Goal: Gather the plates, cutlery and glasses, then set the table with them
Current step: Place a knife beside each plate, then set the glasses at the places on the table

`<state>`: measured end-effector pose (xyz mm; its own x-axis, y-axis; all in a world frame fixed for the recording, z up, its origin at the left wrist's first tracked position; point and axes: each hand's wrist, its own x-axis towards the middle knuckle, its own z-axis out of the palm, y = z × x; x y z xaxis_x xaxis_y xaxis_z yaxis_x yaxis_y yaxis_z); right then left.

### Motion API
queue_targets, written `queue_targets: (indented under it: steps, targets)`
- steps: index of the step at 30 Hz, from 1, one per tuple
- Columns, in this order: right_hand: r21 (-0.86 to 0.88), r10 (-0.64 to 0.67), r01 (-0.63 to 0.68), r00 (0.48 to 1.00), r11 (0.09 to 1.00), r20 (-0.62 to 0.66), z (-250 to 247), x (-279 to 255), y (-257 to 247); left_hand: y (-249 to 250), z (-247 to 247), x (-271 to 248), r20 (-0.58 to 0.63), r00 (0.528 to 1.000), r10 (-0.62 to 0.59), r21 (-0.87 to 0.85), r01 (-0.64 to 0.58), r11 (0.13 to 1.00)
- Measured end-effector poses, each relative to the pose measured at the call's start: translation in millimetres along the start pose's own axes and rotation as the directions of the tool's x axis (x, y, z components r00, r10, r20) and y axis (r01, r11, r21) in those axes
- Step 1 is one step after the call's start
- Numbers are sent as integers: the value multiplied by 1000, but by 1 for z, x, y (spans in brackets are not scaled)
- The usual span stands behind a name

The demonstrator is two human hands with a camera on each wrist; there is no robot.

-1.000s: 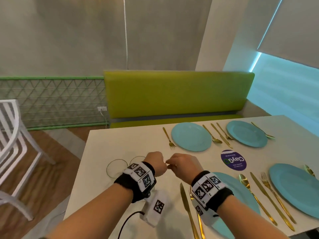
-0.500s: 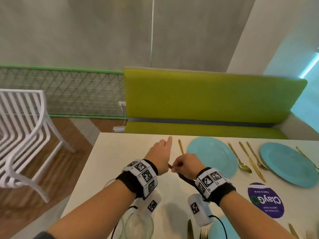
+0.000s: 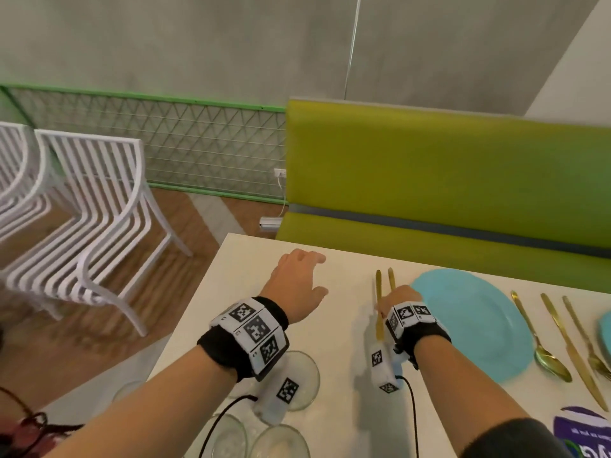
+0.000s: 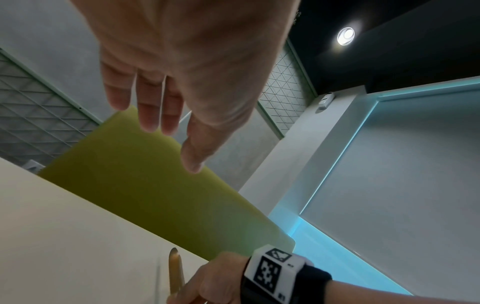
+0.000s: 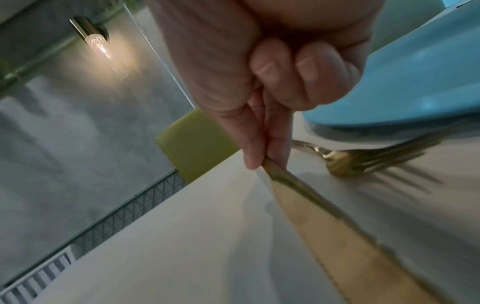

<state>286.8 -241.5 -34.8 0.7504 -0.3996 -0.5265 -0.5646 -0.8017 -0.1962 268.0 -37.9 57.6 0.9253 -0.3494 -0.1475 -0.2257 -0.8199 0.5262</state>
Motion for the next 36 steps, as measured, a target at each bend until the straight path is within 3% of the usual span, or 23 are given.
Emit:
queue_targets:
  steps: [2,4,6,9,20,25,27,30,33,36]
  targets:
    - [91,61,-51,992,995,-107,5,6,-1,-4,1,2,7,1000,-13,-2,13,1000]
    - [93,18,-1,983,996,-181,13,11,-1,-8,2,6,13,1000,-20,-1,20,1000]
    - [19,51,-49,991,999,-124,15,17,0,-10,3,9,20,999,-26,-9,26,1000]
    - [131,110,-88,980,988,-169,14,27,3,-12,6,13,25,999,-26,-19,26,999]
    - [178,76,-40,977,983,-201,8,23,10,-17,10,6,44,999,-19,-52,22,998]
    - [48,-87,99,975,994,-202,-3,-26,6,-20,7,-13,46,999,-15,-72,19,997]
    - [74,-182,198,967,977,-179,5,-55,4,-24,3,-25,50,999,-20,-75,24,997]
    - [156,-315,314,949,937,-19,27,-101,-1,-34,-5,-44,54,998,-34,-76,38,996]
    - [220,-380,349,918,911,119,55,-129,-2,-51,-14,-65,54,996,-71,-76,75,994]
    - [201,-391,357,905,912,168,79,-140,0,-77,-21,-84,71,986,-150,-57,154,986]
